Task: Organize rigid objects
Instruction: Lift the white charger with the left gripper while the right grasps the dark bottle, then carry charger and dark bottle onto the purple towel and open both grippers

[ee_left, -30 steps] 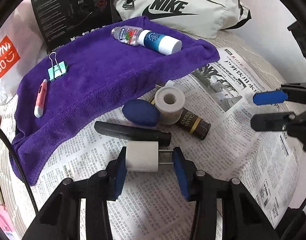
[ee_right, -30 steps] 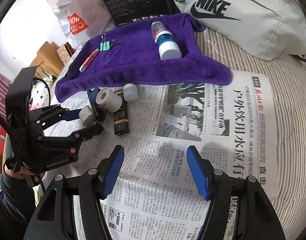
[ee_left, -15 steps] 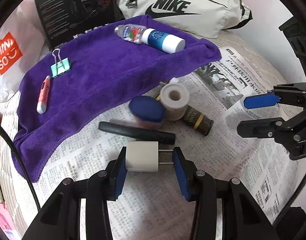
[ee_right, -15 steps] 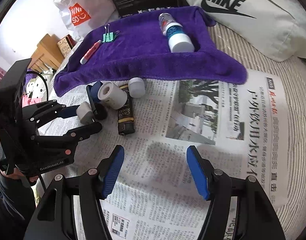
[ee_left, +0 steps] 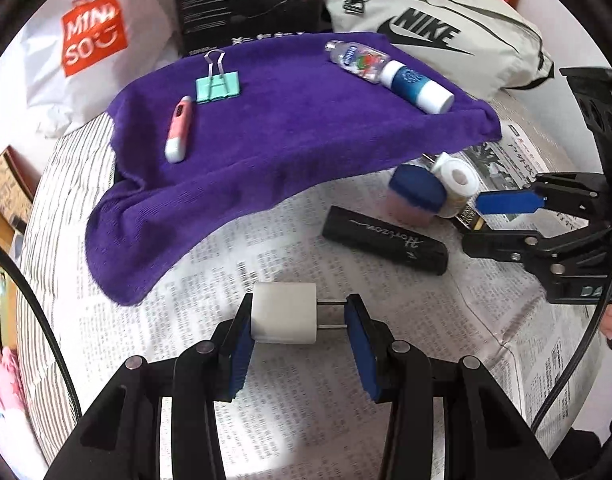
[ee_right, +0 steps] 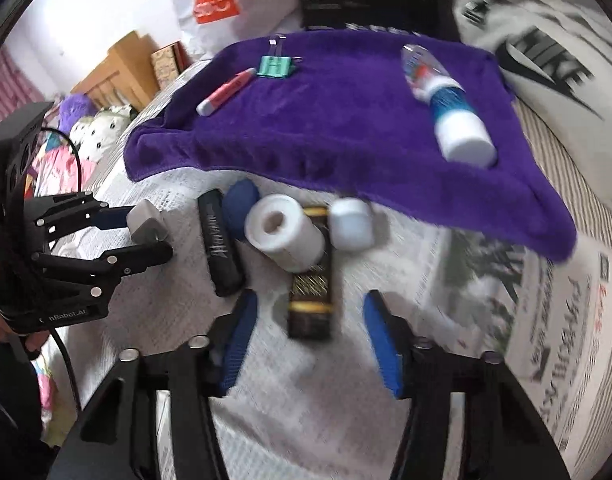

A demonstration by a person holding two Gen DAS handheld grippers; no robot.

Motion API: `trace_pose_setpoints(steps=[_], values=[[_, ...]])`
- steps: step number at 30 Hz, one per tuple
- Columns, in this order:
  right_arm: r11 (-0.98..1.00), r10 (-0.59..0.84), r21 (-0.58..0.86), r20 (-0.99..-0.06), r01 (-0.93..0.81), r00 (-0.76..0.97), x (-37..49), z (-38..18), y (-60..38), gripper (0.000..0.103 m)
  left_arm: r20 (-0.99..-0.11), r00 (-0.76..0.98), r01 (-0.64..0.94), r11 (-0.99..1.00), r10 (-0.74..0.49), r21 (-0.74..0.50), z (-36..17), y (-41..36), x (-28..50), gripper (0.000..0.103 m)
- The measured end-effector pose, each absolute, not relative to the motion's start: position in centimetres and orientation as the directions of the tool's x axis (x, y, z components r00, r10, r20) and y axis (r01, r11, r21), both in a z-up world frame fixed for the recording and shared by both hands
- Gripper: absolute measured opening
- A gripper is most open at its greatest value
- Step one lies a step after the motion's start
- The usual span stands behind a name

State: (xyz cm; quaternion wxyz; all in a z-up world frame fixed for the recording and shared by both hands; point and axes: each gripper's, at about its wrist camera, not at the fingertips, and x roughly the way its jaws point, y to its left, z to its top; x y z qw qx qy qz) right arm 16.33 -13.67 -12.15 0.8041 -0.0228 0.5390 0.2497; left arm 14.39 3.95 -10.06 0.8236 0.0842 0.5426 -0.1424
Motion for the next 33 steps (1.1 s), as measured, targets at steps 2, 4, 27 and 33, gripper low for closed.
trace_pose_setpoints(steps=[2,4,27,33], values=[[0.872,0.346,0.174,-0.881,-0.457,0.323,16.2,-12.2,-12.8,0.039,-0.917,0.368,0.321,0.947,-0.15,-0.026,-10.0,4.2,14.4,0.042],[0.86,0.305,0.091,-0.881,-0.503,0.362,16.0,-12.3,-11.7,0.029,-0.918,0.367,0.321,0.947,-0.152,-0.028,-10.1,4.3,14.5,0.042],[0.946,0.194,0.067,-0.901,-0.318,0.388,13.6,-12.6,-18.9,0.026,-0.917,0.384,0.294,0.956,-0.108,0.011,-10.3,3.2,13.8,0.042],[0.94,0.245,0.13,-0.9,-0.315,0.36,14.0,-12.3,-19.9,0.024,-0.921,0.375,0.288,0.958,-0.108,0.004,-10.1,3.4,14.0,0.042]])
